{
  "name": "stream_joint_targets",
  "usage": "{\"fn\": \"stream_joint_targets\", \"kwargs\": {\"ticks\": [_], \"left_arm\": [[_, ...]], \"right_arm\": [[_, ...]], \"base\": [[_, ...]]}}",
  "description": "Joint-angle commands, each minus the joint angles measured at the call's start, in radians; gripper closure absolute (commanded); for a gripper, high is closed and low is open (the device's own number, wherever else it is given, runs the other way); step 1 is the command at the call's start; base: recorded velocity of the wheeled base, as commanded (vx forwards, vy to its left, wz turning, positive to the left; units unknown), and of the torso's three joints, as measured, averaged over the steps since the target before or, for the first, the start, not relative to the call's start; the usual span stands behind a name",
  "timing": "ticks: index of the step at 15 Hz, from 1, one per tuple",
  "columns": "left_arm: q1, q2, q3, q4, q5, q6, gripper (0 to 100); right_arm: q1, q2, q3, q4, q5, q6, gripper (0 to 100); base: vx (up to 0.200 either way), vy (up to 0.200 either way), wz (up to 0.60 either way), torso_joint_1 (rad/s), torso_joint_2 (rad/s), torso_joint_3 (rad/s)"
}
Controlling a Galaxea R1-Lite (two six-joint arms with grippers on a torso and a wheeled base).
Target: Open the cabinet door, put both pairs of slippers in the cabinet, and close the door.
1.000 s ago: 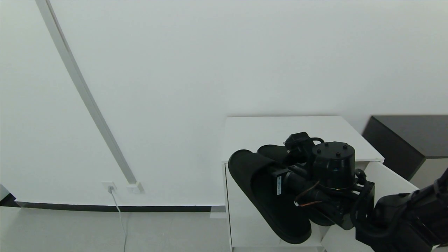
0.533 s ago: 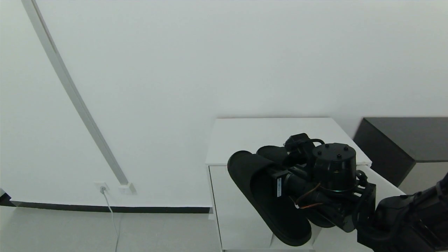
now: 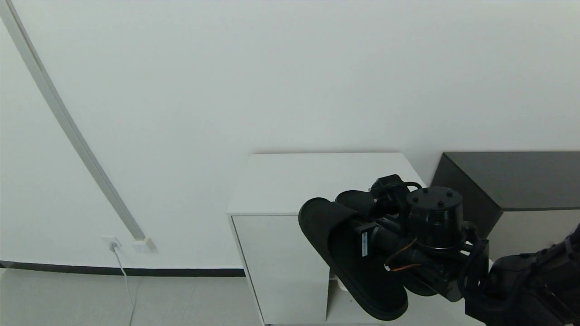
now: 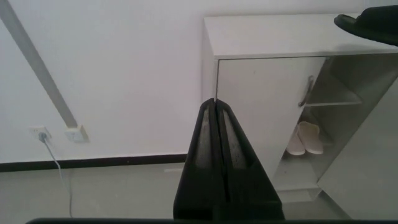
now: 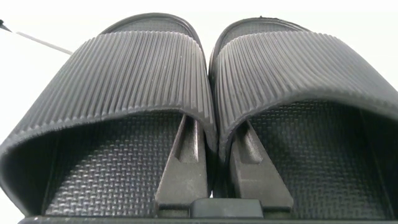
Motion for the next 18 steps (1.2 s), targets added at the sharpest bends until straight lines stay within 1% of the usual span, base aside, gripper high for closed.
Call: {"fn": "stream_joint_targets", "kwargs": {"ticks": [1, 5, 6, 12, 18], "left_arm": [[0.001, 0.002, 0.0, 0.0, 0.0, 0.0, 100], [0.001, 0.0, 0.0, 0.0, 0.0, 0.0, 100], [0.001, 0.0, 0.0, 0.0, 0.0, 0.0, 100], [0.001, 0.0, 0.0, 0.0, 0.0, 0.002, 100], [0.001, 0.0, 0.0, 0.0, 0.0, 0.002, 100]], "right_arm": [[0.0, -0.001, 0.005, 0.0, 0.0, 0.0, 100], [0.0, -0.004, 0.017, -0.015, 0.002, -0.001, 100], [0.0, -0.008, 0.034, -0.027, 0.002, -0.021, 100], [0.001, -0.008, 0.068, -0.081, 0.003, -0.047, 100], [0.012, 0.028, 0.085, -0.089, 0.006, -0.057, 100]], "base": [[0.0, -0.2, 0.0, 0.002, 0.0, 0.002], [0.0, -0.2, 0.0, 0.004, 0.0, 0.002], [0.0, -0.2, 0.0, 0.002, 0.0, 0.007], [0.0, 0.0, 0.0, 0.0, 0.0, 0.0], [0.0, 0.0, 0.0, 0.0, 0.0, 0.0]]}}
